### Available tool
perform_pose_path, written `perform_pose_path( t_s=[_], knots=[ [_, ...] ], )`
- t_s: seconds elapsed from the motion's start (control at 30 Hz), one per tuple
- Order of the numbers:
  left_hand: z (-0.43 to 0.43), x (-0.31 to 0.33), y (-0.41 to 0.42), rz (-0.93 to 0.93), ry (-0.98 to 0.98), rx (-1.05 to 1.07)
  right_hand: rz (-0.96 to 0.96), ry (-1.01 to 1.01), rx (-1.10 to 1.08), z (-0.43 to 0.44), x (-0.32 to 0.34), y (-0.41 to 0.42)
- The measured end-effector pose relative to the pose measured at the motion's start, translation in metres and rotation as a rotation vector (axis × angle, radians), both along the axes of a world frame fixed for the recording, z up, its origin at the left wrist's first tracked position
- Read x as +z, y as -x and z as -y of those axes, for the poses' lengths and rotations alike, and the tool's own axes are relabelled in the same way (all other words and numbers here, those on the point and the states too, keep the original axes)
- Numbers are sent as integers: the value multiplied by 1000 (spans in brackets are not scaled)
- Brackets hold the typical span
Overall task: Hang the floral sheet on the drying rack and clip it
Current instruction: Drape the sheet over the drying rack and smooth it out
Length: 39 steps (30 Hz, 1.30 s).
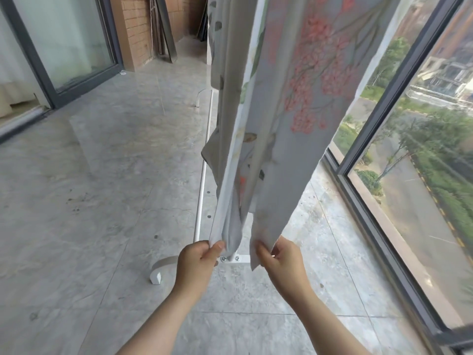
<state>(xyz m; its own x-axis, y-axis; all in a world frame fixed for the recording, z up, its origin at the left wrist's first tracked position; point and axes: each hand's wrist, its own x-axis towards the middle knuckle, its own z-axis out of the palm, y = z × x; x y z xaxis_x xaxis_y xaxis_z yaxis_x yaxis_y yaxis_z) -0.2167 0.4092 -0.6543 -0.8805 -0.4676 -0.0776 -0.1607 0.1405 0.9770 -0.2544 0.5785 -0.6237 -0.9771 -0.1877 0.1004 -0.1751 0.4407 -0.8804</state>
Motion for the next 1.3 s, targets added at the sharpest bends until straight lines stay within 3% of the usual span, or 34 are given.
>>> perform_pose_path(
  t_s=[0.2, 0.37, 0.53, 0.77, 0.9, 1.3],
  knots=[
    [-2, -4, -10, -16, -223, -98, 116, 77, 3, 7, -20, -12],
    [0, -12, -10, -23, -128, -103, 64, 94, -72, 13, -36, -14],
    [-3, -24, -8, -62, -61, -74, -125, -65, -138, 17, -50, -15],
    [-15, -34, 4, -140, 139, -61, -114, -47, -88, 14, -66, -9],
    [-18, -39, 5, -149, 156, -44, -171, -105, -55, 12, -63, -8],
    [-20, -11, -16, 73, 163, -10, 33, -218, 16, 13, -40, -20]
  ],
)
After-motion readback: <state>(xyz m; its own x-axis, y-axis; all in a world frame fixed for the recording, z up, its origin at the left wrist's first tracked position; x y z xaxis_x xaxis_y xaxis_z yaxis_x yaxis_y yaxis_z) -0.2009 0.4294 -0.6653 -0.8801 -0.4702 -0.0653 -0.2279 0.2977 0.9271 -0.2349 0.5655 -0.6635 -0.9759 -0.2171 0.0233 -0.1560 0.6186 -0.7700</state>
